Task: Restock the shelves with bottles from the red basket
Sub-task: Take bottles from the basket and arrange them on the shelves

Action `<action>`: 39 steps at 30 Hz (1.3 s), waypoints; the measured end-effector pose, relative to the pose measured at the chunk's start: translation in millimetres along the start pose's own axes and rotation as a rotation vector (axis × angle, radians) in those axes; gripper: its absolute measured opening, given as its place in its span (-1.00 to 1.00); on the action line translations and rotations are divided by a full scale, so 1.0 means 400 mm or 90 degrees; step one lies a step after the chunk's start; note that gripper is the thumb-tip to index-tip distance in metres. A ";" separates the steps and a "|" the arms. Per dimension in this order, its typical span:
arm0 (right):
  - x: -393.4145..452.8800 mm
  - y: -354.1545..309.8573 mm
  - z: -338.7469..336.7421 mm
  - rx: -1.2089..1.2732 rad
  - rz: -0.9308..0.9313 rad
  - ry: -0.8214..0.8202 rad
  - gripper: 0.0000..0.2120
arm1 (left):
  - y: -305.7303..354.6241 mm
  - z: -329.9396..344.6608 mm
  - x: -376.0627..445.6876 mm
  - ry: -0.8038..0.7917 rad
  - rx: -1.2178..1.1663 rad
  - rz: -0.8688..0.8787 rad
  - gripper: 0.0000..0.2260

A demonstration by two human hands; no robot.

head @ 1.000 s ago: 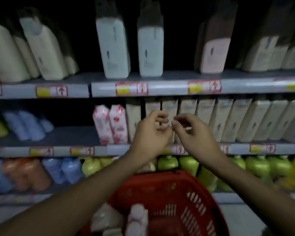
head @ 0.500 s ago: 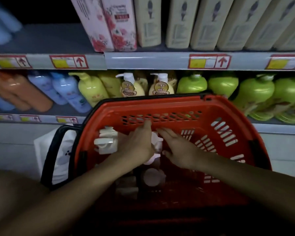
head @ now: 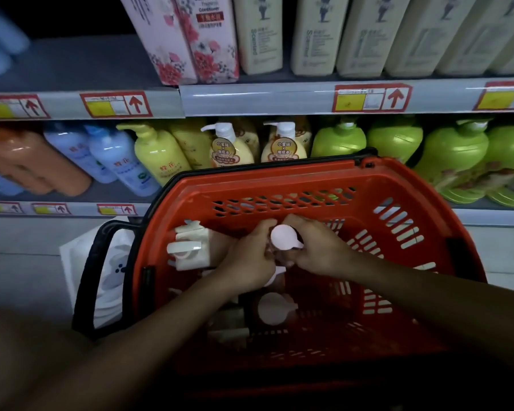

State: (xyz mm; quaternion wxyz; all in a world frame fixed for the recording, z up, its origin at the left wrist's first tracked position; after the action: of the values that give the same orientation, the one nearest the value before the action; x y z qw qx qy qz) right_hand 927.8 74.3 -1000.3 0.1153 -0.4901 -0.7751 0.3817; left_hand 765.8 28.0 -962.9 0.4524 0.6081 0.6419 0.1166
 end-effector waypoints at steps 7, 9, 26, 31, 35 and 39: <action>-0.028 -0.115 -0.192 -0.053 0.142 0.308 -0.53 | 0.022 -0.009 0.007 0.096 0.005 0.091 -0.11; -0.050 -0.141 -0.235 0.018 0.160 0.348 -0.52 | 0.040 0.022 -0.002 0.120 0.039 0.134 -0.03; -0.127 -0.152 -0.256 0.246 0.079 0.027 -0.48 | 0.142 -0.112 -0.017 0.196 -0.447 0.045 -0.50; -0.174 -0.181 -0.253 0.375 0.027 0.070 -0.48 | 0.199 -0.151 -0.079 0.107 -0.464 0.131 -0.46; -0.252 -0.251 -0.324 0.374 0.020 0.166 -0.58 | 0.297 -0.195 -0.131 0.062 -0.351 0.228 -0.43; -0.345 -0.347 -0.467 0.361 -0.014 0.303 -0.68 | 0.414 -0.241 -0.199 0.099 -0.275 0.301 -0.40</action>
State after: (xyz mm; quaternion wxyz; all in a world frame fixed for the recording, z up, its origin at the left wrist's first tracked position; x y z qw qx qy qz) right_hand 1005.9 15.1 -748.1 0.4274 -0.5053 -0.5954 0.4555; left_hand 795.9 34.6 -757.8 0.4810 0.6192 0.4761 0.3982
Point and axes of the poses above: each hand's wrist, its own x-axis towards the middle knuckle, its own z-axis out of the palm, y = z × x, the point moved 1 cm from there along x, towards the middle knuckle, and after that the axes turned 1 degree about x, right-handed, at the moved point
